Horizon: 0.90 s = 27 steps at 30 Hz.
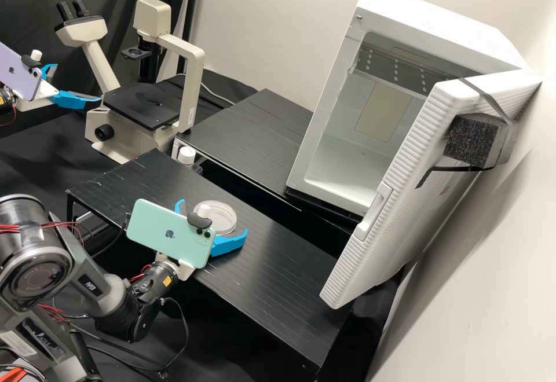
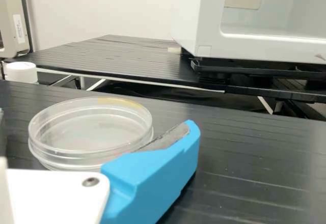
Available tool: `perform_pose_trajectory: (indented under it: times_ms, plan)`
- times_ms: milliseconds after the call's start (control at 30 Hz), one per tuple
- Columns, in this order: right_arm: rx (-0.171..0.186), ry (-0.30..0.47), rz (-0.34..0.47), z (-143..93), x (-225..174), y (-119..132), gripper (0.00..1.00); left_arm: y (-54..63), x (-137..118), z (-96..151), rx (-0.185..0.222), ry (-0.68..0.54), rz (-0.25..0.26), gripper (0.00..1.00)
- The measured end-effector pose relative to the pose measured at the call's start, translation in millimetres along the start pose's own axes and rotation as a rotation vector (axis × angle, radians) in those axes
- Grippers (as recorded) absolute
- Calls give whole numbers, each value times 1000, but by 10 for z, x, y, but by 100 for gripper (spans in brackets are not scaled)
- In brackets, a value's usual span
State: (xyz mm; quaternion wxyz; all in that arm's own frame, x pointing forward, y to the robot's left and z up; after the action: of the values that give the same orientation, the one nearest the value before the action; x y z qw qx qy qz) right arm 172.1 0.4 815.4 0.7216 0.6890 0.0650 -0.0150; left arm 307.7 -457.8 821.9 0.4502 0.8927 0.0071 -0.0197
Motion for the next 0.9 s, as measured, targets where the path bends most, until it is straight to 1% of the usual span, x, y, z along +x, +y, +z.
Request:
perform_pose_trajectory:
  times_ms: [633, 900]
  plan:
    - [-1, 1, -1, -1, 0, -1, 0, 0, 0, 0, 0, 0, 0, 100]
    - [14, 5, 5, 9, -5, 12, 0, 0, 0, 0, 0, 0, 0, 100]
